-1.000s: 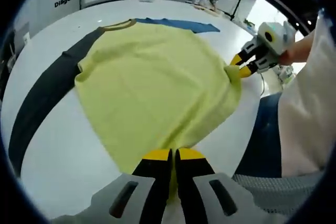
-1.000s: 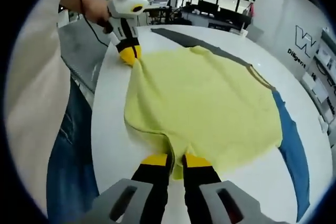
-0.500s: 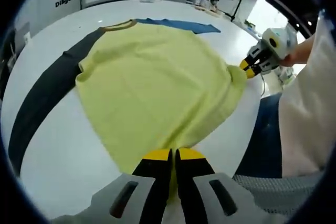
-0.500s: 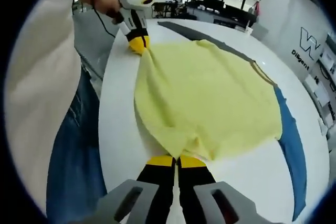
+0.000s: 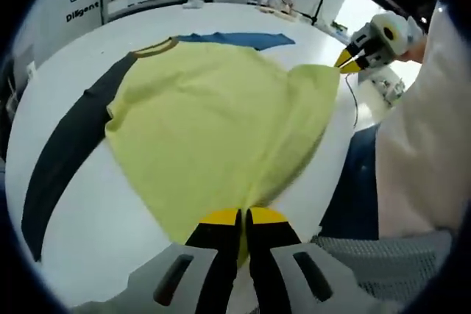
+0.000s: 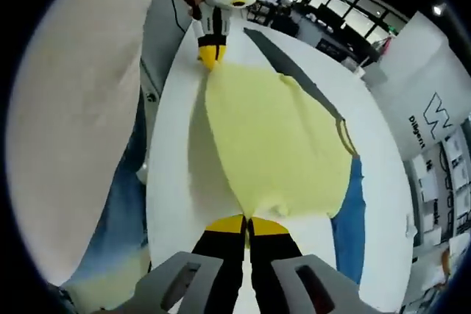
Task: Fold the garment on the visible template until the final outline fits inside the template.
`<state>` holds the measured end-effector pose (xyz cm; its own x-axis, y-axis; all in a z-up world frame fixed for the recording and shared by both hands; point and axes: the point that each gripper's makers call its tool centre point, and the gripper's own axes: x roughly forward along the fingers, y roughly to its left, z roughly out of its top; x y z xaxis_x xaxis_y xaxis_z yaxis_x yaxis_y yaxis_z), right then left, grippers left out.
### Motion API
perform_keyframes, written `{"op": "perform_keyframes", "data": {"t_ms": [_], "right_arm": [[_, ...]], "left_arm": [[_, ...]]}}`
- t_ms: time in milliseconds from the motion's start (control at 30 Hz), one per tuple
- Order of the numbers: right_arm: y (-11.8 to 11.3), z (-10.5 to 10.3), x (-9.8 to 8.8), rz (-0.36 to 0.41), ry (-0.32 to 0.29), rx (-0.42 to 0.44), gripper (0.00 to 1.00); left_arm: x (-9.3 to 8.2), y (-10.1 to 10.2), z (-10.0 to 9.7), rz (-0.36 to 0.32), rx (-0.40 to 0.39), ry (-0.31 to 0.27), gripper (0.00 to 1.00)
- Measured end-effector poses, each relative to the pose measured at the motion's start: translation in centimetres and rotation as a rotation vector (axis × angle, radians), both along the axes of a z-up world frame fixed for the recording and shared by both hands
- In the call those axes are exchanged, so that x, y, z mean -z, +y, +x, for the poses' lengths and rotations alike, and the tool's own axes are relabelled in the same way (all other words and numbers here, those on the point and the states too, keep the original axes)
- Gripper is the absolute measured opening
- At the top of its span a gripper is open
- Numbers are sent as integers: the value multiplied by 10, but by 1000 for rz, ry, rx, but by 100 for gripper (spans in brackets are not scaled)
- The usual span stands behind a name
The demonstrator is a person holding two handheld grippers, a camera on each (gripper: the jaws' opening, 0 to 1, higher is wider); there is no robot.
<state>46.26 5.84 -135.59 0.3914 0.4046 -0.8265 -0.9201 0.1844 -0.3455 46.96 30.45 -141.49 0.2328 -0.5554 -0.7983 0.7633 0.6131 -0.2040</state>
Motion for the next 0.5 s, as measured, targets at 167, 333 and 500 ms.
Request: {"op": "perform_keyframes", "data": {"t_ms": [167, 333, 500], "right_arm": [[4, 0, -12, -5, -27, -27, 0], [2, -4, 3, 3, 34, 2, 0], [2, -7, 38, 44, 149, 64, 0]], "left_arm": [[-3, 2, -4, 22, 23, -11, 9], [0, 3, -8, 39, 25, 0, 9], [9, 9, -16, 104, 70, 5, 9]]}}
